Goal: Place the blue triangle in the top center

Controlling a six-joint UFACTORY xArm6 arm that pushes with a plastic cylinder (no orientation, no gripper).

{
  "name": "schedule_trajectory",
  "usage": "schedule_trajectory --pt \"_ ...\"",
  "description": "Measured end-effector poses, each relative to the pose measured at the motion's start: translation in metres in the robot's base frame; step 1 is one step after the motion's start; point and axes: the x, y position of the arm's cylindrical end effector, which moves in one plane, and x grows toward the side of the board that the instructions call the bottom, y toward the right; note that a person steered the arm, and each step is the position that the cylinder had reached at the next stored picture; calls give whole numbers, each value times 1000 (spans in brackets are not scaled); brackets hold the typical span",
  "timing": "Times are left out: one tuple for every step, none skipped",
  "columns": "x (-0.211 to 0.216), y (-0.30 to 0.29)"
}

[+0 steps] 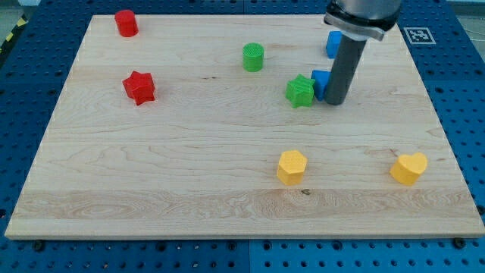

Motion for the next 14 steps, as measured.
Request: schedule_trajectory --pt "-20 0" --pt "-31 -12" --pt "-53 -12" --pt "-60 -20" --pt "-64 -34" --pt "-61 -55" --pt "-74 -62" --pt "-88 -78" --pt "-95 -91" --pt "-102 -107" --pt "-123 -114" --pt "-124 -100" --pt "-147 -106" --pt "-157 -133"
